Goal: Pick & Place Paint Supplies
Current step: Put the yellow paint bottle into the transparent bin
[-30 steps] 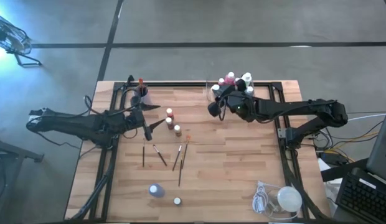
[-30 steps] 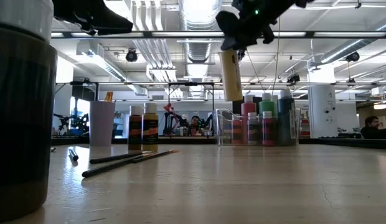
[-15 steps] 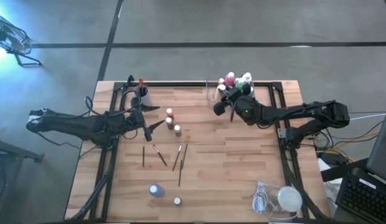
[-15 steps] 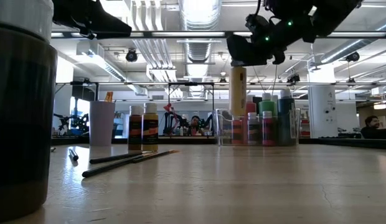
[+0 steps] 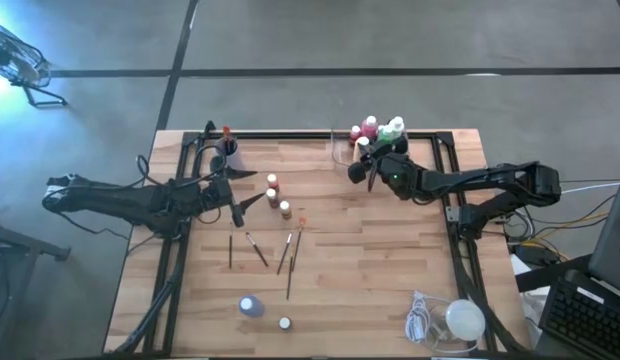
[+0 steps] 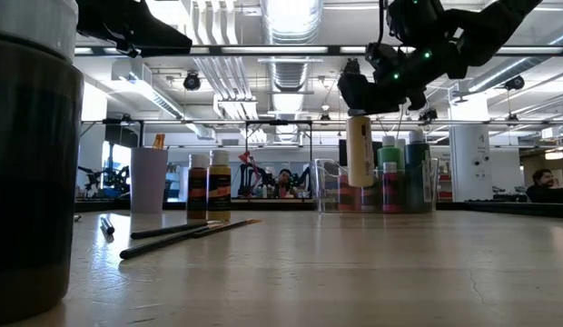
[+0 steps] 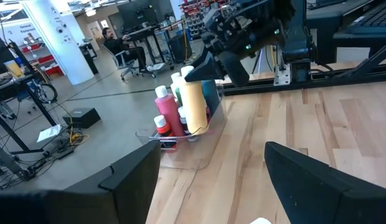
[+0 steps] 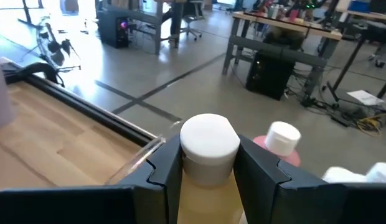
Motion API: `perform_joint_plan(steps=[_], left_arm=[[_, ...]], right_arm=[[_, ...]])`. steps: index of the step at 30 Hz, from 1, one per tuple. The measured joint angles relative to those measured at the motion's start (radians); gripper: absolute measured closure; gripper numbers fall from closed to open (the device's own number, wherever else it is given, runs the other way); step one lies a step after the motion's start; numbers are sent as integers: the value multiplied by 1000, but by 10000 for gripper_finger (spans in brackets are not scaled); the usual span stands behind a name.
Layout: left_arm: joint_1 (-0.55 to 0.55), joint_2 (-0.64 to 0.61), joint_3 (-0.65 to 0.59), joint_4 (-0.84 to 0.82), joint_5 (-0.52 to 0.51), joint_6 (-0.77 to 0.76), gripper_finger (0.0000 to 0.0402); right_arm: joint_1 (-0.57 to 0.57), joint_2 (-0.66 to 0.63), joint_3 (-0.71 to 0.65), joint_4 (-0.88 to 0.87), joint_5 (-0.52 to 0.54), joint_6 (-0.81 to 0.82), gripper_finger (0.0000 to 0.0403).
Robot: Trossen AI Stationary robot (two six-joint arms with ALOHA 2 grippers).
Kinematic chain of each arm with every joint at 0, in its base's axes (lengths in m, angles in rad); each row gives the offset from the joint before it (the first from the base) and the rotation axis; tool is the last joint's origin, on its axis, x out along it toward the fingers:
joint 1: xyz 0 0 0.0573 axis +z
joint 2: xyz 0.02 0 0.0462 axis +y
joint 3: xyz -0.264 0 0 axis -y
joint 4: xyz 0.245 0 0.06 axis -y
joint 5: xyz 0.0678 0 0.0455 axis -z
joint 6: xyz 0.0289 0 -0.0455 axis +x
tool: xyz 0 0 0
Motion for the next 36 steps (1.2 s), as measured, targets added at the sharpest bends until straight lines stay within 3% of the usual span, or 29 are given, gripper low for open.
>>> perform_joint_plan(steps=[10,26,36], left_arm=[[0,0,0,0,0,0,110],[0,0,0,-2,0,0,110],[0,0,0,-10,0,0,110]], right_arm=[[-41,0,-32,-34,-18,60,293],[-157,0,-89,-28,-135,118,293],[-167,0,-89,-53,-142,143,293]])
